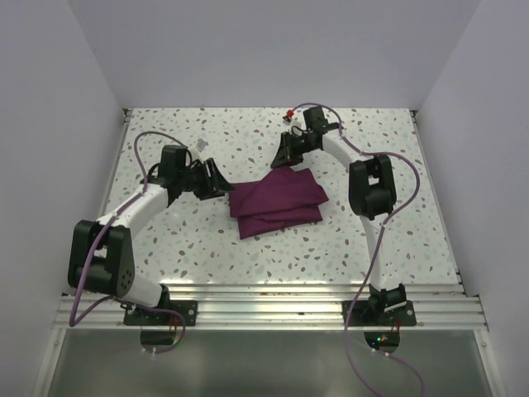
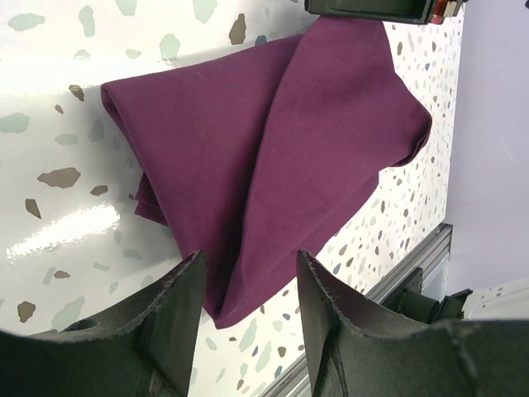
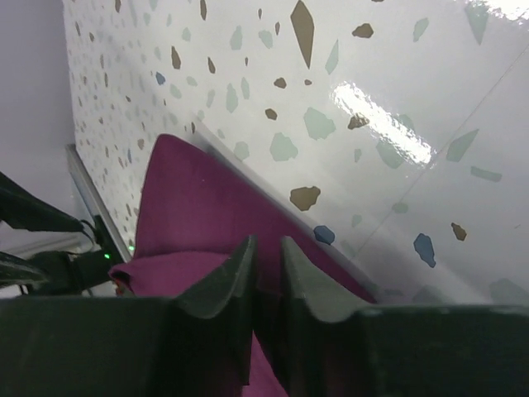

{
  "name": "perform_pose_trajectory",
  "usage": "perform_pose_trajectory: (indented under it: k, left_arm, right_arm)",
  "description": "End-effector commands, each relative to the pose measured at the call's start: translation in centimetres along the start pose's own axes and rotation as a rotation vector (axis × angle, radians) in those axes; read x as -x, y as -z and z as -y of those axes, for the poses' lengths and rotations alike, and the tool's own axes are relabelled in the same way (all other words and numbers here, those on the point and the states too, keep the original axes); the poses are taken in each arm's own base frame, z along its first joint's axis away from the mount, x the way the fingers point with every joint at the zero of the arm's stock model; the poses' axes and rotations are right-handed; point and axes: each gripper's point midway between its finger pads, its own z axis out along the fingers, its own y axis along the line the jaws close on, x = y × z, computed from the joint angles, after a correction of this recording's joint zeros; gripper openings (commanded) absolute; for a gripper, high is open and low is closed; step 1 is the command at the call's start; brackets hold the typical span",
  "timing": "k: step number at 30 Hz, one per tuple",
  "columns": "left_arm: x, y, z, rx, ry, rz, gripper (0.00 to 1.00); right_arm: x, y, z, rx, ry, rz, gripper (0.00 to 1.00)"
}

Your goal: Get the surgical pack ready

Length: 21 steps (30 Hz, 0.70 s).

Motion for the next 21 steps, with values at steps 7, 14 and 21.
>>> perform_pose_trajectory:
  k: [7, 14, 21]
  left_arm:
    - [3.3, 2.2, 1.3, -0.025, 0.01, 0.082, 0.51]
    - [5.6, 2.7, 3.1, -0.059, 0.049, 0.109, 0.5]
    - [5.4, 2.4, 3.3, -0.079, 0.062, 0.081, 0.47]
  right_arm:
    - [-0.6, 5.0, -6.2, 0.018, -0.047, 0.052, 0.0]
    - [-6.3, 9.7, -12.0, 0.046, -0.063, 0.038, 0.02]
    - [-19.1, 11.6, -12.8, 0.072, -0.152, -0.13, 0.19]
